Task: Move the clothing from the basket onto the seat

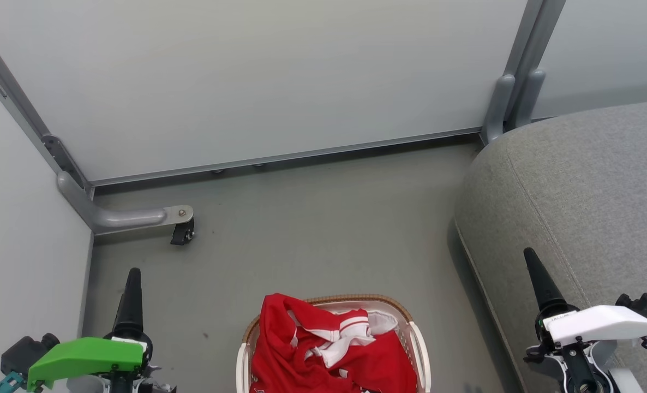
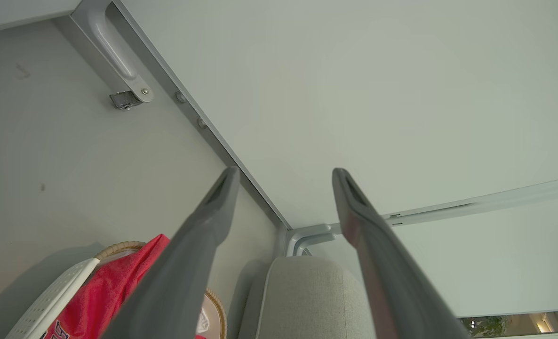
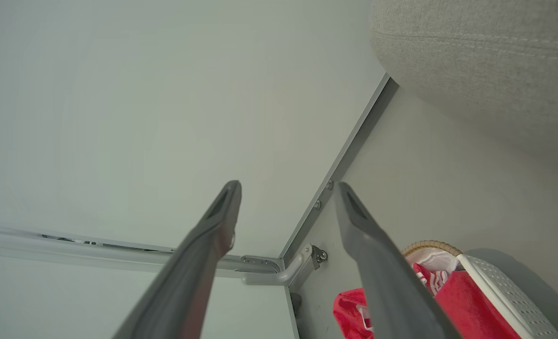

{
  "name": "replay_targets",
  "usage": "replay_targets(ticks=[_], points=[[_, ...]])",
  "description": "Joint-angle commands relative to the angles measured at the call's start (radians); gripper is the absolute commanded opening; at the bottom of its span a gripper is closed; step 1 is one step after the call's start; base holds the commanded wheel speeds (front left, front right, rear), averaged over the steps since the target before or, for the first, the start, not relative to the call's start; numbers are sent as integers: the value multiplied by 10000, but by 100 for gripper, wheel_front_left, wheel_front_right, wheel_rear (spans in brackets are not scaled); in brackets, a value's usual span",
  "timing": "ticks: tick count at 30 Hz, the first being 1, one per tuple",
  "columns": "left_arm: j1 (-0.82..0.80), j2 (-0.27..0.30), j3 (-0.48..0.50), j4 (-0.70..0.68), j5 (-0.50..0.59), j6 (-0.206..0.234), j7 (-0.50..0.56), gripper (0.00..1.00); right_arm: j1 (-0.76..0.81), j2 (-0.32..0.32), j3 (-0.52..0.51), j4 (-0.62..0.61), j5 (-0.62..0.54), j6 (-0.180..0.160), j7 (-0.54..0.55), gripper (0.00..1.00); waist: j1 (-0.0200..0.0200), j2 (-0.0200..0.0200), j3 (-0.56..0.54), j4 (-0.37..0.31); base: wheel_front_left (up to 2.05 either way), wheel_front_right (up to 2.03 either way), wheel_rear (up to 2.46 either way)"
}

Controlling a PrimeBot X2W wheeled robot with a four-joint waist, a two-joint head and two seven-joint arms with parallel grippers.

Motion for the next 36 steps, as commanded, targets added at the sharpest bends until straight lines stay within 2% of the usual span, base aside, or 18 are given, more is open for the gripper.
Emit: replay_targets(ticks=[1, 14, 36], points=[[-11, 150, -38, -136, 531, -15, -117, 100, -259, -109, 97, -110, -463, 1, -130, 100, 0, -1, -1, 2, 0, 0, 0], [169, 127, -128, 112, 2962, 13, -619, 100, -264, -198, 605, -6, -2847, 2, -627, 100, 0, -1, 66, -29, 0, 0, 0], [268, 243, -625, 354, 6089, 12, -1326, 100, -170, -43, 571, 304, -5947, 3, -1332, 100, 0, -1, 125, -134, 0, 0, 0]])
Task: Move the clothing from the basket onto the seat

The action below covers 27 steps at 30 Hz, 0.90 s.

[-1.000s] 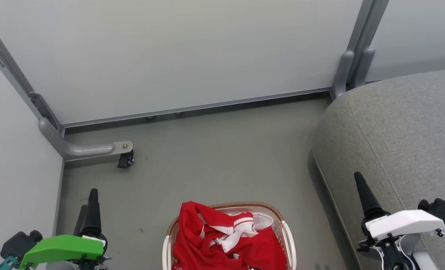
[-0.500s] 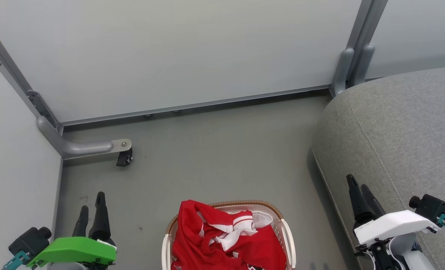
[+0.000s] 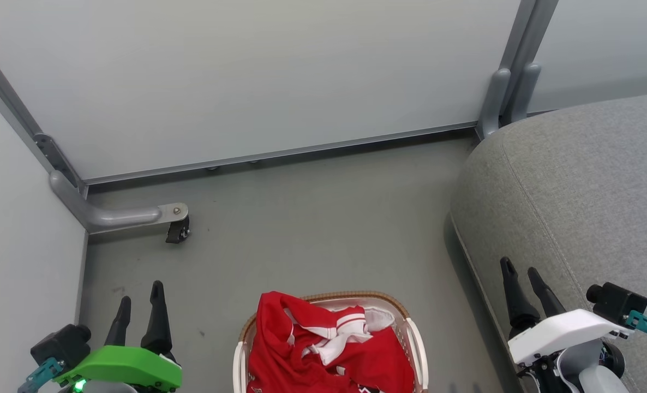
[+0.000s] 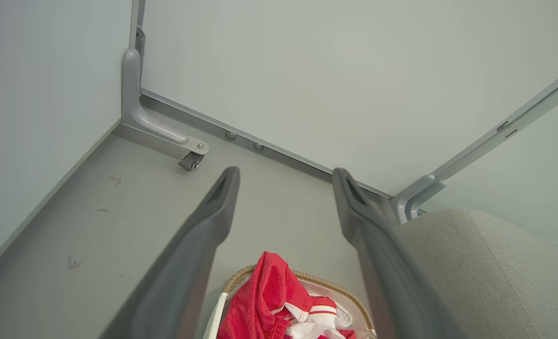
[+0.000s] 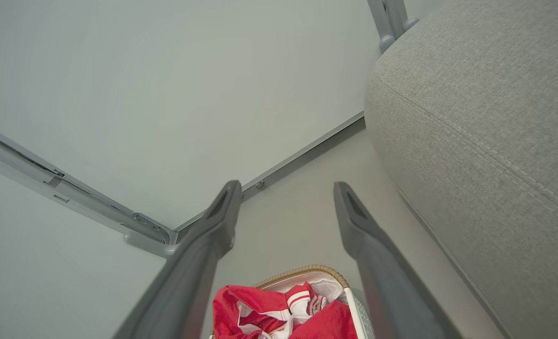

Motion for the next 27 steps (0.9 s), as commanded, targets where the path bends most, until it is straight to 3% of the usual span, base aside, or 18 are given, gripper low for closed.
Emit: replay_targets(ticks=[1, 27], points=[[76, 92, -29, -23, 406, 18, -114, 100, -142, -41, -21, -39, -352, 3, -130, 100, 0, 0, -3, -15, 0, 0, 0], [191, 0, 31, -371, 2884, 84, -781, 100, -167, 42, -22, -295, -3364, 4, -798, 100, 0, 0, -8, -141, 0, 0, 0]])
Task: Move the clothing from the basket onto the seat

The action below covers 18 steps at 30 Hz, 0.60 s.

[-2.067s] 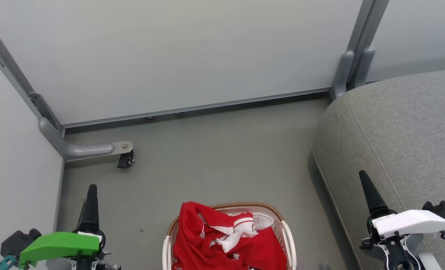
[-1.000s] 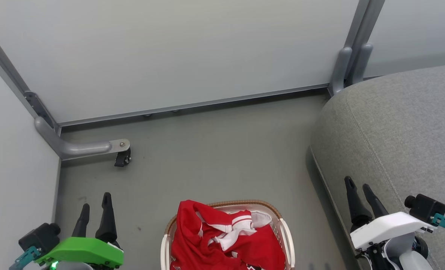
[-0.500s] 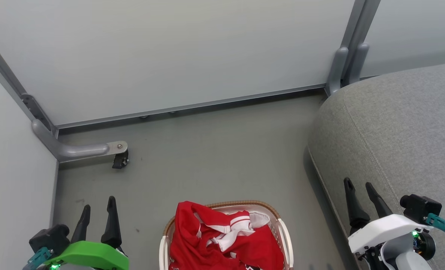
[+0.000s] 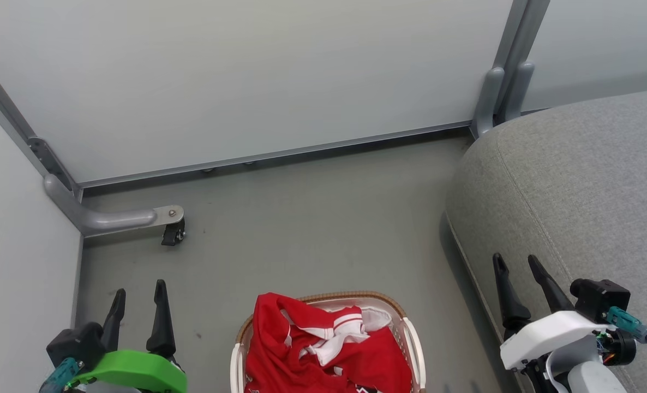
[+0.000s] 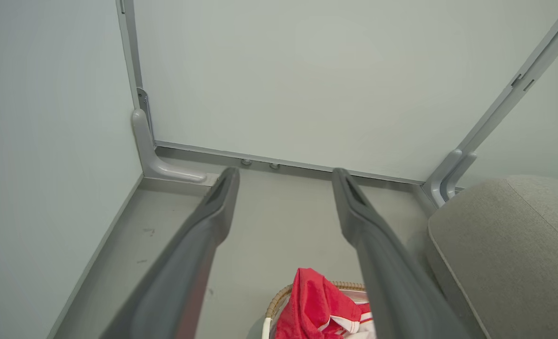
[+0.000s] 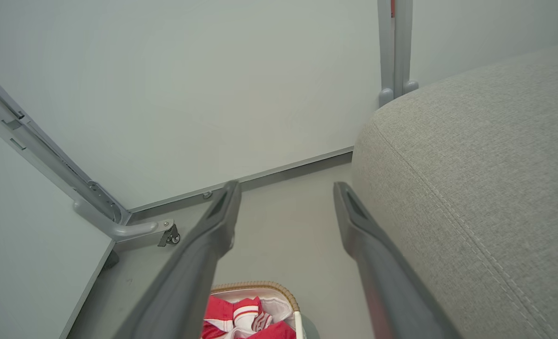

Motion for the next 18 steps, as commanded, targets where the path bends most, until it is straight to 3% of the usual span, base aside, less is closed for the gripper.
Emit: replay_targets(ticks=[1, 18], points=[[-27, -8, 49, -84, 250, -9, -101, 100, -194, -39, 33, -141, -305, 2, -108, 100, 0, 0, -4, 2, 0, 0, 0], [-253, -93, 86, -169, 1372, -124, -468, 100, -428, -53, -201, 3, -1747, 3, -471, 100, 0, 0, 422, -89, 0, 0, 0]])
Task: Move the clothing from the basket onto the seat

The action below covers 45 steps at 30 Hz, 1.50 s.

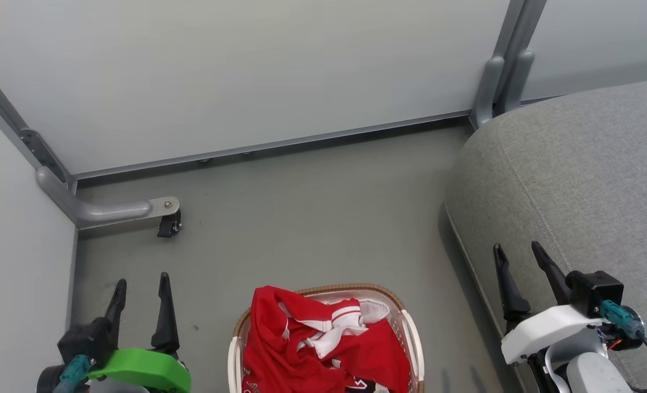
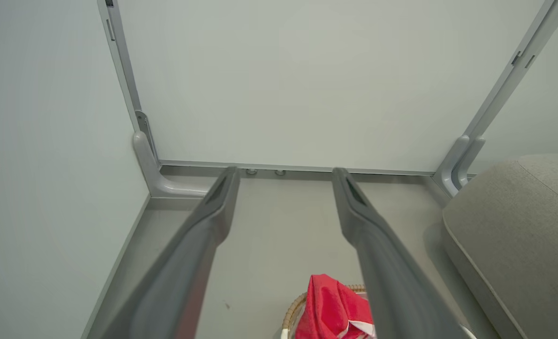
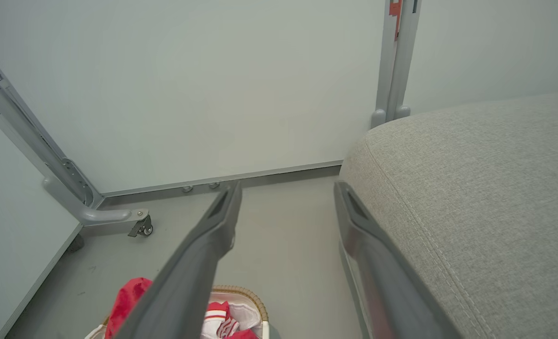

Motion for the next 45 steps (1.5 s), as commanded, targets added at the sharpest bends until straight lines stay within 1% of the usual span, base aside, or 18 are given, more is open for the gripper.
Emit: replay_targets(ticks=[1, 5, 12, 21, 24, 32, 37, 41, 45], points=[[-215, 1, -169, 71, 129, -36, -86, 100, -215, -47, 29, 6, -210, 3, -97, 100, 0, -1, 251, -63, 0, 0, 0], [-401, 2, -452, 304, 118, -35, -168, 100, -398, -50, 90, 13, -398, 3, -174, 100, 0, -1, 740, -188, 0, 0, 0], [-1177, 161, -1382, 938, 127, -39, -303, 100, -1033, -56, 268, -215, -710, 2, -308, 100, 0, -1, 1910, -597, 0, 0, 0], [-2676, 764, -2235, 2001, 576, -42, -453, 100, -1836, -56, 786, -667, -1179, -1, -460, 100, 0, -1, 3848, -1356, 0, 0, 0], [-3111, 959, -2357, 2389, 615, -43, -480, 100, -2040, -56, 1032, -928, -1214, -1, -486, 100, 0, -1, 4399, -1621, 0, 0, 0], [-4042, 1479, -2668, 3593, 685, -42, -467, 100, -2485, -52, 1378, -1531, -933, -1, -484, 100, 0, -1, 5534, -2168, 0, 0, 0], [-4609, 1830, -2974, 4493, 691, -42, -465, 100, -2641, -51, 1471, -1651, -872, -1, -484, 100, 0, -1, 6111, -2369, 0, 0, 0], [-5035, 1990, -3105, 5262, 579, -42, -465, 100, -2657, -54, 1522, -1715, -836, -1, -484, 100, 0, -1, 6474, -2483, 0, 0, 0], [-5350, 2028, -3239, 6197, 382, -42, -465, 100, -2664, -51, 1541, -1731, -795, -1, -484, 100, 0, -1, 6734, -2542, 0, 0, 0]])
